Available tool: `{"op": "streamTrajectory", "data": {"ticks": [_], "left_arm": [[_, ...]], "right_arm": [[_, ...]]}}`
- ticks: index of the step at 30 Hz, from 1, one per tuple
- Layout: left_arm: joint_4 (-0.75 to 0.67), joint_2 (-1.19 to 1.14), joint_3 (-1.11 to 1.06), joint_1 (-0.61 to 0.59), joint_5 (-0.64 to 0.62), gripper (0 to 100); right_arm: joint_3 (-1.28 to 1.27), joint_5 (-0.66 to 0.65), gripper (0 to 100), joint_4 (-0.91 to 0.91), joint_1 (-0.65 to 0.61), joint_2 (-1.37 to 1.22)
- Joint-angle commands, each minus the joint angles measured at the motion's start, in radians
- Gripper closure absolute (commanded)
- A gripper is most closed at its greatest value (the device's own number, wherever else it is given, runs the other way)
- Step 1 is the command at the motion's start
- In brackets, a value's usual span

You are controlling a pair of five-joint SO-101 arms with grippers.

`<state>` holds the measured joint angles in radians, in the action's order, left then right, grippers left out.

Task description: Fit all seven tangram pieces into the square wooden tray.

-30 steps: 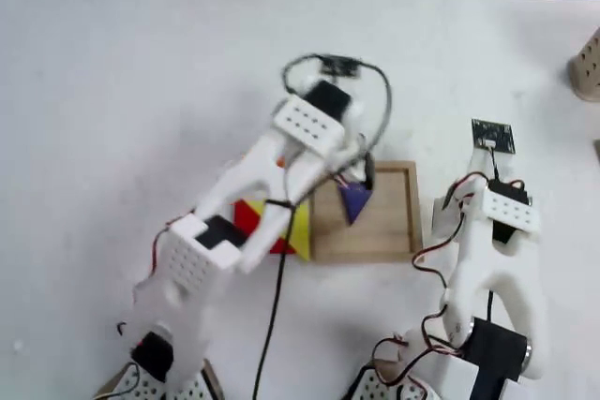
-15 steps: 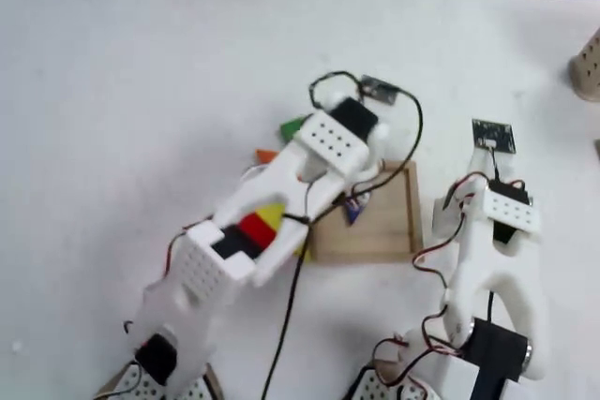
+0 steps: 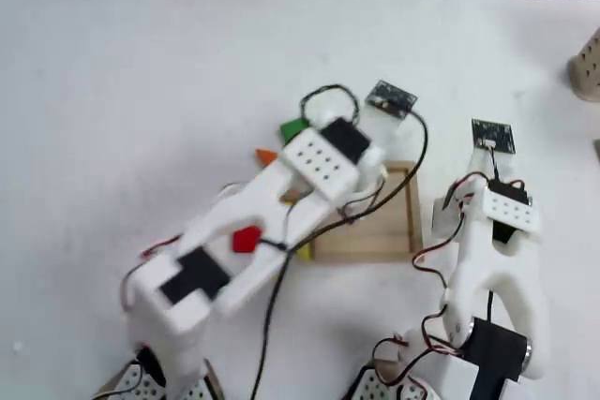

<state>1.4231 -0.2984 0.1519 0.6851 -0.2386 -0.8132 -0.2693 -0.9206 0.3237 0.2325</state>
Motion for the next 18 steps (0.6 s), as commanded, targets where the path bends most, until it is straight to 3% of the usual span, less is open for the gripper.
{"op": "streamTrajectory", "data": {"ticks": [1, 7, 11, 15, 18], "left_arm": [[-0.16, 0.295, -0.244, -0.059, 0.066, 98], [-0.31, 0.565, -0.592, -0.271, 0.12, 98], [-0.404, 0.685, -0.795, -0.516, 0.12, 98], [-0.499, 0.777, -0.947, -0.776, 0.121, 98], [-0.582, 0.796, -1.023, -0.9, 0.135, 98]], "right_arm": [[0.006, -0.006, 94.3, 0.019, 0.007, 0.002], [0.006, -0.006, 94.3, 0.019, 0.007, 0.001], [0.006, -0.005, 93.3, 0.015, -0.022, -0.001], [0.002, -0.005, 85.5, 0.012, -0.059, -0.001], [0.011, -0.005, 82.9, -0.025, -0.084, 0.01]]}}
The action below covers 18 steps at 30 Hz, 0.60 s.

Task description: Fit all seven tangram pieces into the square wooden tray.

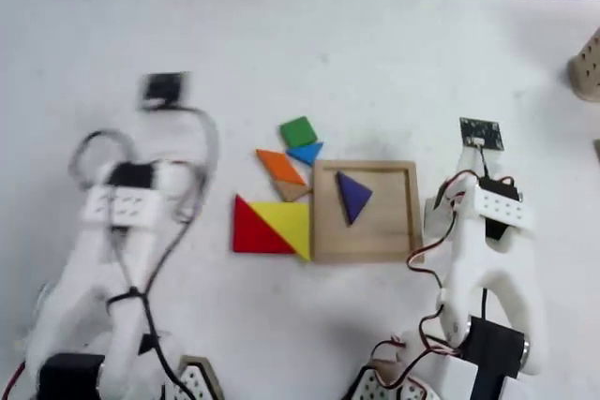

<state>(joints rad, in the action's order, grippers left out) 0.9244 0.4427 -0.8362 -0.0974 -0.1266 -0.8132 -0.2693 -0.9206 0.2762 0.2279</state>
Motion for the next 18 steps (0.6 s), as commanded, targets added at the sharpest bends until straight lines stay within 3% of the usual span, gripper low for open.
{"op": "streamTrajectory", "data": {"ticks": [1, 4, 9, 18], "left_arm": [[-0.098, 0.047, -0.043, -0.139, 0.051, 98], [-0.135, -0.015, -0.018, -0.183, 0.132, 98], [-0.144, -0.231, 0.126, -0.24, 0.068, 98], [-0.138, -0.372, 0.227, -0.251, 0.055, 98]], "right_arm": [[0.023, -0.005, 82.9, -0.039, -0.053, 0.016], [0.069, -0.003, 82.9, -0.117, -0.099, 0.05], [0.097, -0.003, 82.9, -0.179, -0.179, 0.114], [0.095, -0.003, 82.9, 0.064, -0.262, -0.008]]}}
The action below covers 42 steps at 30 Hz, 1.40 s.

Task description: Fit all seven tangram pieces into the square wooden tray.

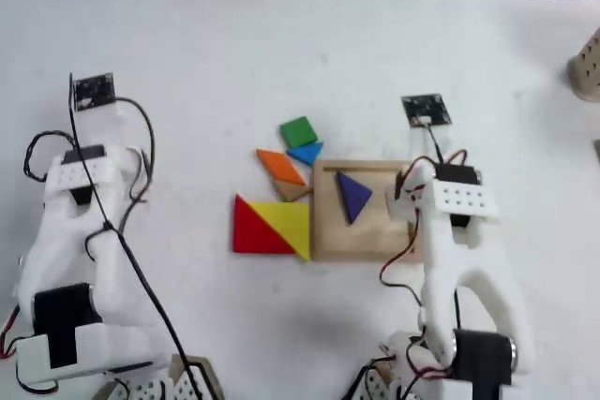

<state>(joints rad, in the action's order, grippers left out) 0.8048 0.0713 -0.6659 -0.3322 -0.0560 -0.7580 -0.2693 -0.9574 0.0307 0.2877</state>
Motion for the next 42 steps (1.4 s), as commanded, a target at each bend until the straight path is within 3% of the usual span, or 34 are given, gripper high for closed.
{"op": "streamTrajectory", "data": {"ticks": [1, 4, 10, 15, 28, 42], "left_arm": [[-0.018, -0.001, 0.057, -0.016, -0.015, 98], [-0.018, -0.002, 0.057, -0.016, -0.015, 98], [-0.018, -0.004, 0.057, -0.016, -0.015, 98], [-0.018, -0.007, 0.057, -0.016, -0.015, 98], [-0.018, -0.008, 0.055, -0.015, -0.015, 98], [-0.018, -0.008, 0.055, -0.015, -0.015, 98]], "right_arm": [[0.041, -0.005, 82.9, 0.13, -0.015, -0.11], [0.078, -0.014, 82.9, 0.17, 0.019, -0.237], [0.204, -0.012, 84.1, 0.067, 0.067, -0.341], [0.207, -0.006, 98.6, 0.065, 0.07, -0.344], [0.264, -0.003, 98.1, 0.087, 0.303, -0.355], [0.33, 0.066, 98.1, 0.163, 0.061, -0.355]]}}
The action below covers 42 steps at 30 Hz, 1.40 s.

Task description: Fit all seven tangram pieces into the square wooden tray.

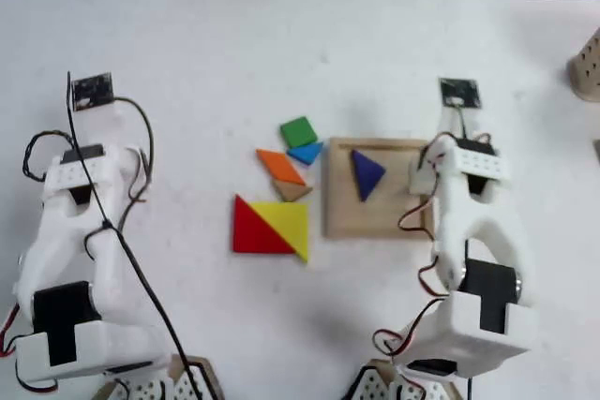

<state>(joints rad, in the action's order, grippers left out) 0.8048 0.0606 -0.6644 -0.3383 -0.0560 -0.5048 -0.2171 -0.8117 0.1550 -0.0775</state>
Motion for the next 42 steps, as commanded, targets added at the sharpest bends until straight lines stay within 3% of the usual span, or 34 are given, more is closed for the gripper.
{"op": "streamTrajectory", "data": {"ticks": [1, 11, 20, 26, 30, 37, 42], "left_arm": [[-0.018, 0.001, 0.054, -0.008, -0.015, 98], [-0.018, 0.001, 0.054, -0.008, -0.014, 98], [-0.018, 0.001, 0.054, -0.008, -0.014, 98], [-0.018, 0.001, 0.054, -0.008, -0.014, 98], [-0.018, 0.001, 0.054, -0.008, -0.014, 98], [-0.018, 0.001, 0.054, -0.007, -0.014, 98], [-0.025, 0.001, 0.054, -0.005, -0.014, 98]], "right_arm": [[0.081, 0.014, 98.1, 0.022, -0.076, 0.01], [0.084, 0.014, 98.1, 0.021, -0.203, -0.027], [0.084, 0.011, 98.1, 0.024, -0.028, 0.027], [0.092, 0.003, 98.1, 0.104, 0.002, 0.01], [0.221, 0.008, 98.1, 0.094, -0.002, -0.096], [0.628, 0.003, 98.1, -0.104, -0.002, -0.412], [0.847, -0.074, 98.1, -0.226, -0.076, -0.561]]}}
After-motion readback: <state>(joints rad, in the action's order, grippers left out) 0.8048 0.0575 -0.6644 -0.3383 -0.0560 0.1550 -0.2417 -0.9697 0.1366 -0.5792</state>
